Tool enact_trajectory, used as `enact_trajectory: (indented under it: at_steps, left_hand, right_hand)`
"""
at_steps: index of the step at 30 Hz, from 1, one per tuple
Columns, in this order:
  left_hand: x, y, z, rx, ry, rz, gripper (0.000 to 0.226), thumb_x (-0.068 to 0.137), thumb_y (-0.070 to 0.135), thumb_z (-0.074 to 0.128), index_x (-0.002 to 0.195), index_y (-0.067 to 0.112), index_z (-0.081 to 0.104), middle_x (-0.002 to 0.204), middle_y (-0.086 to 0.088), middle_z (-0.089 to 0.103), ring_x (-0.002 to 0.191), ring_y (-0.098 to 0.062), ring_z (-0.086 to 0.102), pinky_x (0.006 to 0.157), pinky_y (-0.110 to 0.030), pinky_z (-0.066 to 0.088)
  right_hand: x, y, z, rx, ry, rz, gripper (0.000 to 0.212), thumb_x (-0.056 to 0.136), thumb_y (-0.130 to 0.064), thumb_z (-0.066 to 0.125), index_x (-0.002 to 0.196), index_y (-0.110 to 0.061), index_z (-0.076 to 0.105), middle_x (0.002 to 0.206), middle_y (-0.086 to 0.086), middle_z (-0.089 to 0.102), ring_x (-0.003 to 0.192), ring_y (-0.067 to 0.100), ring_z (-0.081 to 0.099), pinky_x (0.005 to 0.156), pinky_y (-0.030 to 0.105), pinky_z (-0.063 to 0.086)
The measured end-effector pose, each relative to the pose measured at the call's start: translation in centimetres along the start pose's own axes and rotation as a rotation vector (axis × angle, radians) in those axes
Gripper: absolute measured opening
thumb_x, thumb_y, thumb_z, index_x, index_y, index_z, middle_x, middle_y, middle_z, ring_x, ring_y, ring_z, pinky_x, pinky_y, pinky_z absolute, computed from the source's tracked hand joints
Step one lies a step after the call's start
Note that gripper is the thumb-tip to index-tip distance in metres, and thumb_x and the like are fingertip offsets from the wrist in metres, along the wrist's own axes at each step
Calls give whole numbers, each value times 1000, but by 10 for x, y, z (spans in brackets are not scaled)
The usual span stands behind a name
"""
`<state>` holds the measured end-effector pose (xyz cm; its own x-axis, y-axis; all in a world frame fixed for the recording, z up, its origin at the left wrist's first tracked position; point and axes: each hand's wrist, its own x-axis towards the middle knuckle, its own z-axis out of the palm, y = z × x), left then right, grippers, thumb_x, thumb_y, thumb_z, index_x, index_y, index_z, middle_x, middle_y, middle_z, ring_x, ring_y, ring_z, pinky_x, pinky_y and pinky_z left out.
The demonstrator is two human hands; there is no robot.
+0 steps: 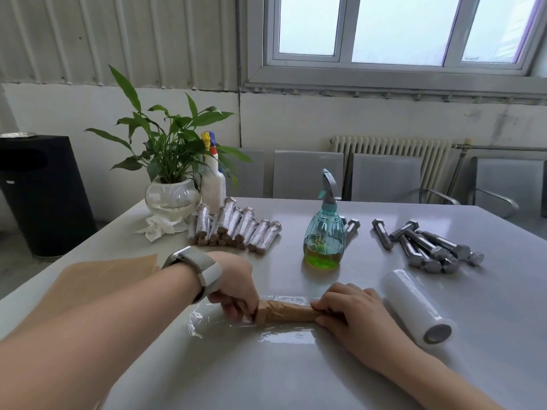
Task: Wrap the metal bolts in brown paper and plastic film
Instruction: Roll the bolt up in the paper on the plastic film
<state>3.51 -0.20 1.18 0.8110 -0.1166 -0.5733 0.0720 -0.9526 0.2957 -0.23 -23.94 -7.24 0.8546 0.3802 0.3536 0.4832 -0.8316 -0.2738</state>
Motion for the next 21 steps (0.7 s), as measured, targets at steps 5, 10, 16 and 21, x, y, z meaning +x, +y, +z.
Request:
enact_trajectory:
  at_steps: [5,10,16,21]
  left_hand:
    - [-1,-12,11,-397,163,124,6,78,7,64,76,5,69,79,-14,75,65,-19,69,47,-18,44]
    - [-10,-28,28,-882,130,119,26,85,4,49,92,-5,72,86,-17,75,70,-22,72,63,-25,57]
    - [-12,-30,54,-1122,268,182,49,86,-18,36,66,1,77,78,-20,73,63,-18,66,58,-22,59]
    - [-9,-32,73,-1345,445,195,21,92,-14,50,90,-5,69,80,-19,74,62,-19,71,52,-20,56]
  right_hand:
    - [0,1,0,21,-1,3,13,90,-39,63,102,-36,68,94,-22,56,99,4,52,82,28,31]
    - [1,0,-1,13,-16,1,14,91,-40,62,104,-36,67,102,-20,60,101,2,52,83,28,30]
    - [2,-1,-1,22,-9,10,13,90,-38,64,102,-36,68,101,-20,61,100,0,52,82,26,29]
    - [3,-2,-3,24,-18,18,13,90,-36,65,102,-35,68,102,-20,61,101,0,52,85,26,31]
